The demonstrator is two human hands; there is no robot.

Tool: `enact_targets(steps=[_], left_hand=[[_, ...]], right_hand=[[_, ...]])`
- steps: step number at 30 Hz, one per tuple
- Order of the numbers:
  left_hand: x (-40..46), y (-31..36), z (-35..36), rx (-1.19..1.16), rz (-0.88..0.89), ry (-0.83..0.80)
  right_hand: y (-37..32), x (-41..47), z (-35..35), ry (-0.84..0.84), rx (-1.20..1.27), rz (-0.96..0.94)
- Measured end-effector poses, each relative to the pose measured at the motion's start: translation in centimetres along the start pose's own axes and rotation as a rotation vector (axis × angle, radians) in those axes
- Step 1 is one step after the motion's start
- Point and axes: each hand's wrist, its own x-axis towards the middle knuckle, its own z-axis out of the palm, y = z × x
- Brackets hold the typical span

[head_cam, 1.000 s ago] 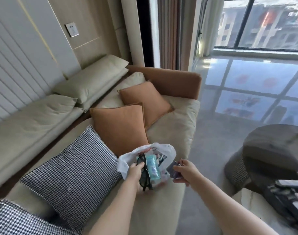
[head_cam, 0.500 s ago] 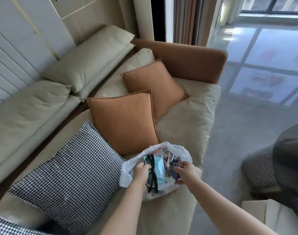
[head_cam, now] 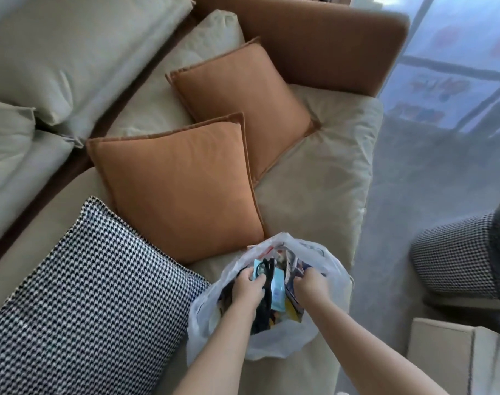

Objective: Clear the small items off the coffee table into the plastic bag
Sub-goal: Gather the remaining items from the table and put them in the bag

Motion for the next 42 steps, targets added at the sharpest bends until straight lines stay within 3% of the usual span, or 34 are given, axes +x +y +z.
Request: enact_targets(steps=[7, 13, 20, 31, 42], left_hand=[[0.9, -0.6, 1.4, 0.162, -0.061, -0.067], [-2.7, 0.1, 0.2, 0.316, 0.026, 0.021], [-12.0, 1.2, 0.0, 0.382, 0.185, -0.022], [-29.3, -1.5, 5.4, 0.725, 0.503, -0.028], [-38.0, -6.1, 13.8, 1.134, 0.717, -0.161]], right_hand=[[1.5, -0.3, 0.3, -0.061, -0.087, -0.061], [2.3, -3.9, -1.6, -0.051, -0.028, -0.173], [4.7, -10.9, -6.1, -0.009, -0.004, -0.278], [15.3, -21.5, -13.8, 0.127, -0.134, -0.431], [29.0, -28.4, -17.8, 0.38, -0.242, -0.342]])
